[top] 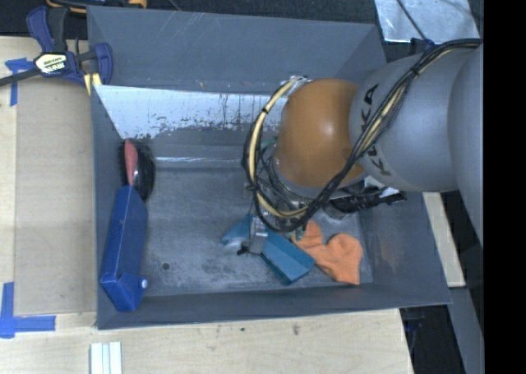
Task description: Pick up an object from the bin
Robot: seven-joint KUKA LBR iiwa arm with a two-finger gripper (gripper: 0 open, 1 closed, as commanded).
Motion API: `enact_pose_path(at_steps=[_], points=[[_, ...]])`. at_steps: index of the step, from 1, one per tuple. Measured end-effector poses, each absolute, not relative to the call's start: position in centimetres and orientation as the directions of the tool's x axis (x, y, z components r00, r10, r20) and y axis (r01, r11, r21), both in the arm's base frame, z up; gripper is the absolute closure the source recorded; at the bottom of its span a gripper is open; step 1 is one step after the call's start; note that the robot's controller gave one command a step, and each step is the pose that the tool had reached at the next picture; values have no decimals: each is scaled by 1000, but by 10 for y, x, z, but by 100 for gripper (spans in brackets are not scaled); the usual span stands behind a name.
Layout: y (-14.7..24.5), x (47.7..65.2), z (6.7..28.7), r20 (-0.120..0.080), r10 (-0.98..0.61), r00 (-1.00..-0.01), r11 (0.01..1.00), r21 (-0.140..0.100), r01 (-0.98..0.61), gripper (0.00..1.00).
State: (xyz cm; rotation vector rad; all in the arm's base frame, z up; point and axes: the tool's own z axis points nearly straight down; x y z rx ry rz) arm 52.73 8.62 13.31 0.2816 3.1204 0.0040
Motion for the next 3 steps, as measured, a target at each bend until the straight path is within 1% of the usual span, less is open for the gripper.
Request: enact_pose_path(at_steps=[1,2,3], points=[[60,514,107,3,219,-976,976,-1,219,0],[57,560,73,-3,212,-977,977,0,212,100],[57,561,73,-3,212,-977,977,0,212,100]])
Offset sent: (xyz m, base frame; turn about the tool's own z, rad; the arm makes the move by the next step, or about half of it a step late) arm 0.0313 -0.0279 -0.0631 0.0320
